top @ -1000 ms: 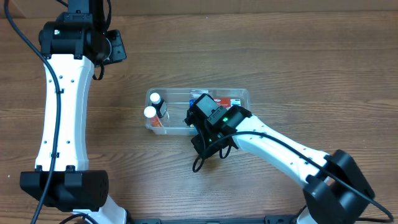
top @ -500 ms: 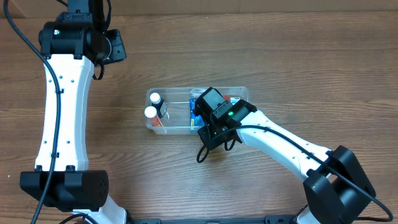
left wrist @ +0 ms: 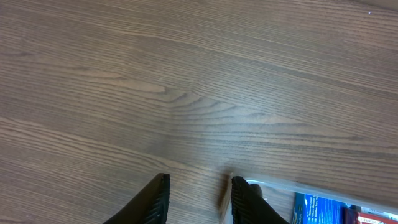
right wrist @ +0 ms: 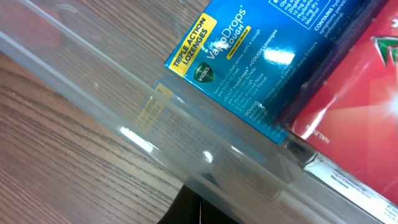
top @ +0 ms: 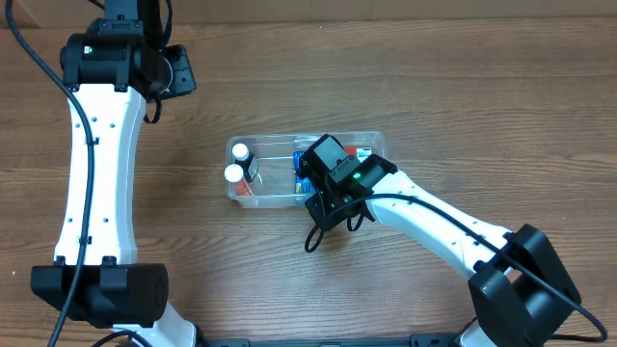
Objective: Pack container
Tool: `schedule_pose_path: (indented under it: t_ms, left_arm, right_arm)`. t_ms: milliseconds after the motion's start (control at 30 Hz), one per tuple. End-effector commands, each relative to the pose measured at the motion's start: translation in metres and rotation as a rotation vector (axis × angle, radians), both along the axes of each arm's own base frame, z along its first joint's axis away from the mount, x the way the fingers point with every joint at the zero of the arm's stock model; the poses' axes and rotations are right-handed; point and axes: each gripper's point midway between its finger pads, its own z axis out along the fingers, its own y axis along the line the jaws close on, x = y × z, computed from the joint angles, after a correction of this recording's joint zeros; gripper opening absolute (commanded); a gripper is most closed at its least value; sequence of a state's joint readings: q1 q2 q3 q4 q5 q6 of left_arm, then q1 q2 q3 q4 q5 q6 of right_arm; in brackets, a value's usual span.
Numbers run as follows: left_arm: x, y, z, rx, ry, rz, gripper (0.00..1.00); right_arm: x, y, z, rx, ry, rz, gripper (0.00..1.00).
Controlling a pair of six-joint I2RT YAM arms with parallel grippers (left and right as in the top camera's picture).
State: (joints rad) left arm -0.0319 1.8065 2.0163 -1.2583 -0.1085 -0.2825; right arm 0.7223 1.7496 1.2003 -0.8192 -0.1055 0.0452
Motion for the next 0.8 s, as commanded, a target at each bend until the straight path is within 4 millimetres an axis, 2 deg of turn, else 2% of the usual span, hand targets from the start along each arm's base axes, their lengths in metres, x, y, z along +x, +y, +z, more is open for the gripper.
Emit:
schedule_pose_path:
  t_ms: [0, 167, 533, 767]
  left_arm:
    - [-0.003, -0.001, 0.013, -0.014, -0.038, 0.005, 0.35]
    - [-0.003, -0.001, 0.012, -0.014, -0.036, 0.005, 0.35]
    - [-0.003, -0.001, 0.013, -0.014, -0.038, 0.005, 0.36]
    - [-0.003, -0.001, 0.012, -0.014, -0.035, 0.005, 0.36]
  right_arm:
    - [0.003, 0.0, -0.007, -0.01, -0.013, 0.055, 0.04]
    - [0.006, 0.003, -0.006, -0.014, -0.058, 0.176, 0.04]
    - [0.009, 0.008, -0.004, -0.004, -0.101, 0.275, 0.04]
    - [0.02, 0.022, 0.002, 0.048, -0.169, 0.327, 0.04]
